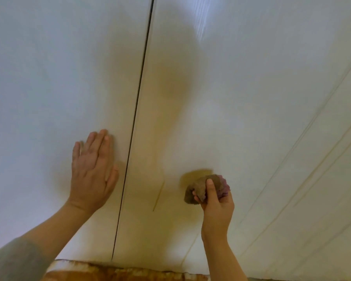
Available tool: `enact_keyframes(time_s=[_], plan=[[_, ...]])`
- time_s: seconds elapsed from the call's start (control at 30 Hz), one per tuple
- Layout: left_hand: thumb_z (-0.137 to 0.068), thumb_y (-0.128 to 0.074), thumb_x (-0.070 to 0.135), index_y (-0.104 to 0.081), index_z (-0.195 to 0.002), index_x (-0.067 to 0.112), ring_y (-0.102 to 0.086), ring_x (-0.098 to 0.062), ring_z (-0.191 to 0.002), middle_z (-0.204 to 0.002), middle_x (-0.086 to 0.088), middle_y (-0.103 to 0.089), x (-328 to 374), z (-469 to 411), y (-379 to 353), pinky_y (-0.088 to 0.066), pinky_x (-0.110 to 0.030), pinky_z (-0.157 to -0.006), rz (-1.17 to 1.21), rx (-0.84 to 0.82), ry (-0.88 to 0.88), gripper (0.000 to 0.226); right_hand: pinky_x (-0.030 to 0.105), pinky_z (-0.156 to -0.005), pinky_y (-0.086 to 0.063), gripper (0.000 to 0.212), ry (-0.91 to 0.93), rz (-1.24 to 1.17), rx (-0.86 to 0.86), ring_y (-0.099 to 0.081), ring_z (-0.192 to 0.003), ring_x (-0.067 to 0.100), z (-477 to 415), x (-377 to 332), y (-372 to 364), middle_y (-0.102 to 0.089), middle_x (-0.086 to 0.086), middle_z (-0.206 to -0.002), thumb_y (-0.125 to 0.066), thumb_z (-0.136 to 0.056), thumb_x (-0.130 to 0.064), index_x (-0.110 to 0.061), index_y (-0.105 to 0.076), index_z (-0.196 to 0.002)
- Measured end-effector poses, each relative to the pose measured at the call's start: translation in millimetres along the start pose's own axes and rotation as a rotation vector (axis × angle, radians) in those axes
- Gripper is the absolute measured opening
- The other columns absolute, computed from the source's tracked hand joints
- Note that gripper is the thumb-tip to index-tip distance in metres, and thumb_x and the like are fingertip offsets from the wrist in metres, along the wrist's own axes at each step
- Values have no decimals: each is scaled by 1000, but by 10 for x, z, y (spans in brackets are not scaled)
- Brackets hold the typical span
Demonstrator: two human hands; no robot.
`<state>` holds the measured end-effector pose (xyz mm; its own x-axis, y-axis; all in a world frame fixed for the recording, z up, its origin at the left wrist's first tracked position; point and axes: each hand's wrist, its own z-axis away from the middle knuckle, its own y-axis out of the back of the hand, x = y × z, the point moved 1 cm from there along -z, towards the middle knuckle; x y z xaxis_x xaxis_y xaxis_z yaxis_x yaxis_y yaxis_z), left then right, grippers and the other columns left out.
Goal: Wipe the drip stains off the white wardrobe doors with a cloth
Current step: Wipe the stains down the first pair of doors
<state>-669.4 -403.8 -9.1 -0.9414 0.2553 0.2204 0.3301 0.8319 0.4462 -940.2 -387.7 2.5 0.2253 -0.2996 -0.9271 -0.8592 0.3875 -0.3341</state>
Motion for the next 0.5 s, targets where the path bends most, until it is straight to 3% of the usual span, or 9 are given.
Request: enact_keyframes(time_s=[0.07,0.13,0.2,0.37,0.43,0.5], plan=[[-93,-36,28,-23,-154,3,-23,-37,-148,-159,-19,-26,-92,65,19,-12,-55,-120,9,-36,10,67,52,-92,-53,22,-8,-2,-56,-62,-103,43,122,27,-162,-66,21,-102,-60,-94,-14,-5,-63,-114],[-91,-37,27,-22,-154,3,-23,-36,-148,-160,-18,-27,-181,123,42,-13,-54,-121,17,-71,1,69,37,-80,-58,30,-11,-13,-149,-63,-96,31,264,9,-386,-63,15,-99,-57,-95,-13,2,-58,-121],[-91,-37,26,-24,-154,3,-23,-35,-148,-160,-17,-28,-286,162,84,-16,-54,-120,23,-106,-6,69,26,-73,-57,30,-12,-27,-220,-63,-93,21,358,-50,-653,-63,12,-99,-56,-96,-12,5,-57,-122],[-93,-37,26,-25,-154,2,-24,-35,-148,-160,-16,-28,-517,110,214,-20,-56,-119,8,-137,-16,67,46,-90,-53,6,193,-57,-238,-63,-88,16,167,-559,-1407,-66,0,-89,-66,-92,-23,-19,-65,-96],[-93,-39,25,-27,-153,2,-28,-37,-146,-159,-17,-30,-566,41,242,-24,-57,-117,2,-131,-37,66,44,-89,-56,8,260,-93,-241,-67,-92,12,77,-749,-1657,-69,-1,-97,-65,-93,-19,-20,-66,-101],[-92,-41,24,-28,-152,1,-30,-38,-145,-158,-17,-31,-619,-2,245,-26,-59,-115,-14,-130,-39,66,29,-81,-58,18,288,-151,-225,-67,-87,1,47,-783,-1817,-68,5,-106,-60,-96,-7,-6,-63,-114]])
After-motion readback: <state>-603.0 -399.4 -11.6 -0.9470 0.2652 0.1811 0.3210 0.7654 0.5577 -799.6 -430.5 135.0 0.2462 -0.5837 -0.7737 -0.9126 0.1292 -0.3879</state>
